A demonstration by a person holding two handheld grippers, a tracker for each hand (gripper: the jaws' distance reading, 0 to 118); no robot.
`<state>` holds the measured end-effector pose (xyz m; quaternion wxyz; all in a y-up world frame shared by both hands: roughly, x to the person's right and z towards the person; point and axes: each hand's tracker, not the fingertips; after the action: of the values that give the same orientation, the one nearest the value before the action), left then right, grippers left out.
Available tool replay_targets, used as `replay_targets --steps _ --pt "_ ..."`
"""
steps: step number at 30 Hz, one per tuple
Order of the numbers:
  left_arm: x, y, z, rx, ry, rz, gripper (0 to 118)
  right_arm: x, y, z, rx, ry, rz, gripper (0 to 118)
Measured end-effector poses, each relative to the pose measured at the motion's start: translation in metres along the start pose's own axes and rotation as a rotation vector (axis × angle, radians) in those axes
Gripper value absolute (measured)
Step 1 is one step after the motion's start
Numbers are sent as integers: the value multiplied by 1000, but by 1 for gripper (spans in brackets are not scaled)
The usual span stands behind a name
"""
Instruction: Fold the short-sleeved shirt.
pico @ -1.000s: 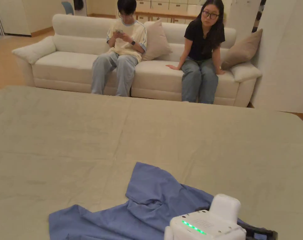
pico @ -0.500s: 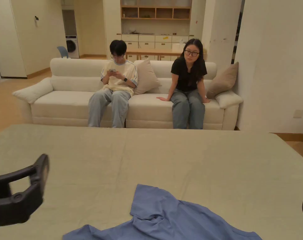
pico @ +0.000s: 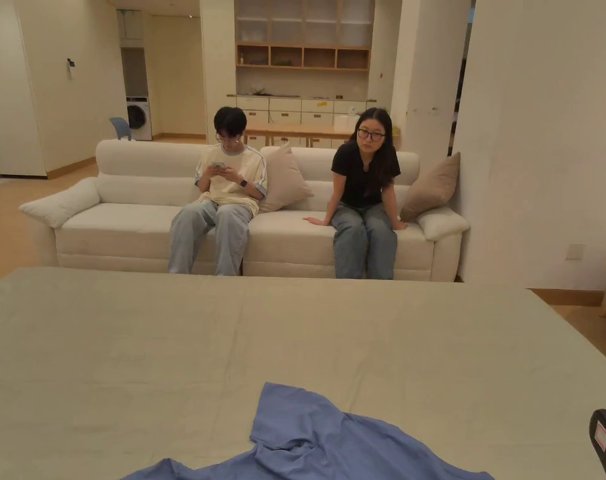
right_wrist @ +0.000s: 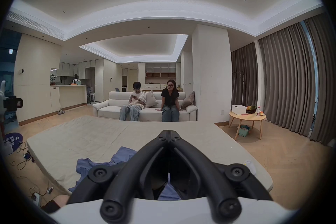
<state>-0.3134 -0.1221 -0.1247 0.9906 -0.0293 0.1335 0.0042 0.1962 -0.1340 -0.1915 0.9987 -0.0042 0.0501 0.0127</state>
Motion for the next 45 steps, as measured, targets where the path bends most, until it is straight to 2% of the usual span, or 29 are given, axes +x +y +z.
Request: replay_targets --steps 5,9,12,13,14,15,16,17,18,21,24,29,32,35,37,39,41,42,43,44,45 --pt "15 -8 -30 -67 -50 20 0 0 3 -9 0 15 -20 0" --pt "26 -36 -93 -234 -58 26 0 -6 6 -23 3 44 -28 0" --pt "29 -65 -154 -369 -83 94 1 -12 8 -37 1 69 -30 0" --pt "30 -75 -175 -424 -85 116 8 -14 8 -41 -2 76 -27 0" --pt "32 -87 -198 -478 -77 103 26 -15 8 -46 -5 81 -25 0" --pt "35 -101 -221 -518 -62 94 55 -17 8 -52 -8 87 -23 0" --pt "37 -115 -239 -535 -69 102 97 -19 7 -56 -12 91 -24 0" --pt "35 -129 -257 -540 -78 115 115 -21 6 -62 -17 95 -25 0" --pt "33 -141 -268 -548 -36 129 116 -22 4 -68 -23 99 -25 0" --pt "32 -176 -315 -601 -101 103 115 -27 -1 -84 -45 102 -14 0" --pt "28 -215 -354 -791 -25 70 115 -28 -9 -99 -70 99 -14 0" --pt "24 -257 -379 -809 33 6 116 -30 -23 -121 -127 89 -13 0" --pt "18 -274 -385 -875 24 105 115 -31 -32 -131 -156 84 -15 0" --pt "23 -285 -382 -892 8 118 113 -35 -38 -137 -179 91 -21 0" --pt "29 -295 -376 -890 35 104 101 -39 -40 -139 -185 99 -28 0" --pt "37 -294 -371 -856 42 29 99 -42 -40 -139 -189 112 -35 0" --pt "42 -286 -364 -844 36 34 82 -45 -41 -139 -190 120 -35 0" --pt "45 -282 -360 -825 23 40 63 -45 -41 -138 -190 120 -32 0" --pt "47 -280 -355 -791 1 41 27 -45 -41 -137 -190 121 -31 0" --pt "50 -279 -354 -791 -65 79 1 -45 -41 -136 -189 122 -33 0" --pt "51 -280 -352 -811 -71 132 1 -45 -41 -136 -191 122 -37 0"
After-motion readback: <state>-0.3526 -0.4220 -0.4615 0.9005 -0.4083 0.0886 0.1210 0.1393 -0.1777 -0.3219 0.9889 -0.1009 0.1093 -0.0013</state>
